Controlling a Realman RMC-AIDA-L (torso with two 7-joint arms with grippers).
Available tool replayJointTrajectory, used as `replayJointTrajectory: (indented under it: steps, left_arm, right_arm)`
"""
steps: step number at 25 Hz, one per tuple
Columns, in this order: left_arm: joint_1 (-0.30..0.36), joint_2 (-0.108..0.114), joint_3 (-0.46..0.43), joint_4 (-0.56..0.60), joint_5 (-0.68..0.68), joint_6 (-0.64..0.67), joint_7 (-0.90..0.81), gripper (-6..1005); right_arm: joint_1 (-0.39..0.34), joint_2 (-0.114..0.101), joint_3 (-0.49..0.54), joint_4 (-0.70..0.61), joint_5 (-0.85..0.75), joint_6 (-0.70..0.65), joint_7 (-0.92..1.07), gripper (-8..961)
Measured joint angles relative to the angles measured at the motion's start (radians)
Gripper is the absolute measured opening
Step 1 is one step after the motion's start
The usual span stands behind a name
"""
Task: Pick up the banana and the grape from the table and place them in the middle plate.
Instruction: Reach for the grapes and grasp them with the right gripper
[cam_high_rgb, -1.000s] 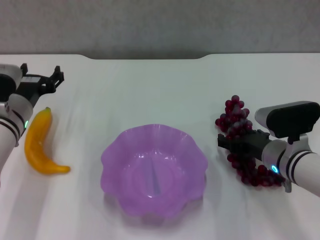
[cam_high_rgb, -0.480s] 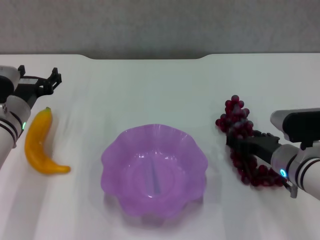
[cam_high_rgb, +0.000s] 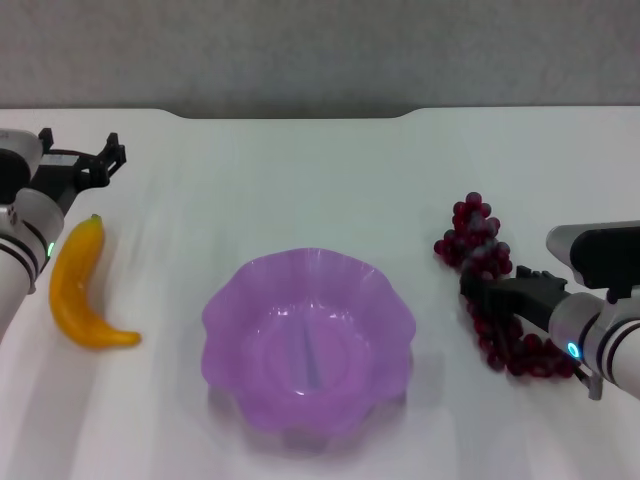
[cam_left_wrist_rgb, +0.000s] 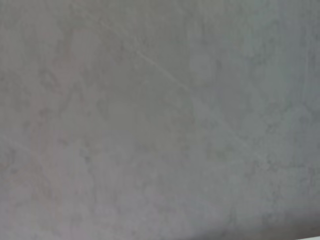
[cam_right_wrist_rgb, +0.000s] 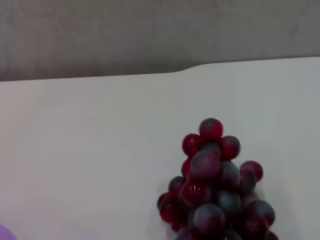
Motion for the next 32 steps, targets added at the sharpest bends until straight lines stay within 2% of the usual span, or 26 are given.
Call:
replayJointTrajectory:
  steps: [12,20,32]
  left_arm:
    - [-0.003,-0.002,0.0,-0.002,0.0,0.0,-0.004,895]
    - [-0.006,-0.003,0.0,-0.003,0.0,0.0,-0.004,895]
    - [-0.008,-0.004,0.0,-0.003,0.0,0.0,-0.005,895]
  right_arm:
    - [0.005,0.002,-0.006,0.017,-0.005,0.003,-0.006,812]
    - [0.021,0.003,-0.069,0.018,-0.01,0.005,-0.013,798]
    - [0.022,0.004,-0.082,0.031,-0.006,-0.003,-0.011,778]
